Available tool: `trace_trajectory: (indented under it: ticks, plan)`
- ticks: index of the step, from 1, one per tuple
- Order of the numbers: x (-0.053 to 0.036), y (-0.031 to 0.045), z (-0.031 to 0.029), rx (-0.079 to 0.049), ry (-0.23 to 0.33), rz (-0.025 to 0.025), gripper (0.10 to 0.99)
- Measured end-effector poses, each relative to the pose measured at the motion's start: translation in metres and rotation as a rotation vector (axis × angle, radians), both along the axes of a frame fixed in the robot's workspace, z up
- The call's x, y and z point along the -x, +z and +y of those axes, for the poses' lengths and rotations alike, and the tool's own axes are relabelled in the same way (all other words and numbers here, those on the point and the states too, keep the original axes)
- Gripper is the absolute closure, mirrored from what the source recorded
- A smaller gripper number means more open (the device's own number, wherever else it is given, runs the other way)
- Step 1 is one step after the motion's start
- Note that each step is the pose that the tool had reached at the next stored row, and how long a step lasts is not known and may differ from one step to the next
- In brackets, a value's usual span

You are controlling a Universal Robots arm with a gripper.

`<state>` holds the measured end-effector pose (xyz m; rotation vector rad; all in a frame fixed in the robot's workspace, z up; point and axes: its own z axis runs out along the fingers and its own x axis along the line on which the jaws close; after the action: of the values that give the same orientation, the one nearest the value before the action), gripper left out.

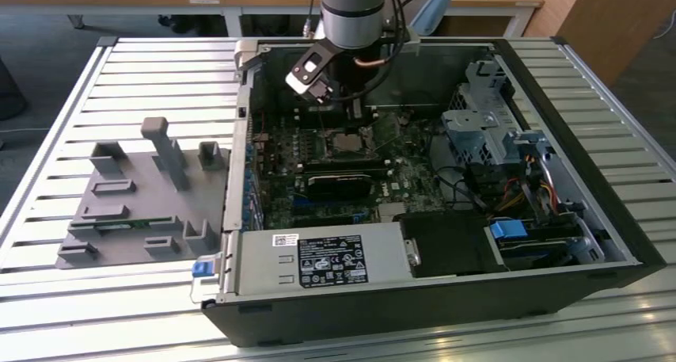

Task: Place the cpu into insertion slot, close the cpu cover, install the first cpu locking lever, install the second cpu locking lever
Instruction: 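Close the cpu cover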

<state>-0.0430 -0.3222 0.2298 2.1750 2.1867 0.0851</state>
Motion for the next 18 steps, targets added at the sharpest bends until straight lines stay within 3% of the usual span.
trace_trajectory:
  ticks: [2,4,11,18]
  plan:
    - [0.0,0.0001,-0.0012,0.0,0.0,0.0006,0.98]
    - [-0.0001,0.0027,-0.0013,0.0,0.0,0.0043,0.98]
    - [-0.0002,0.0288,-0.0013,0.0,0.0,0.0177,0.98]
    - [-0.0002,0.03,-0.0062,-0.001,0.0,0.0196,0.98]
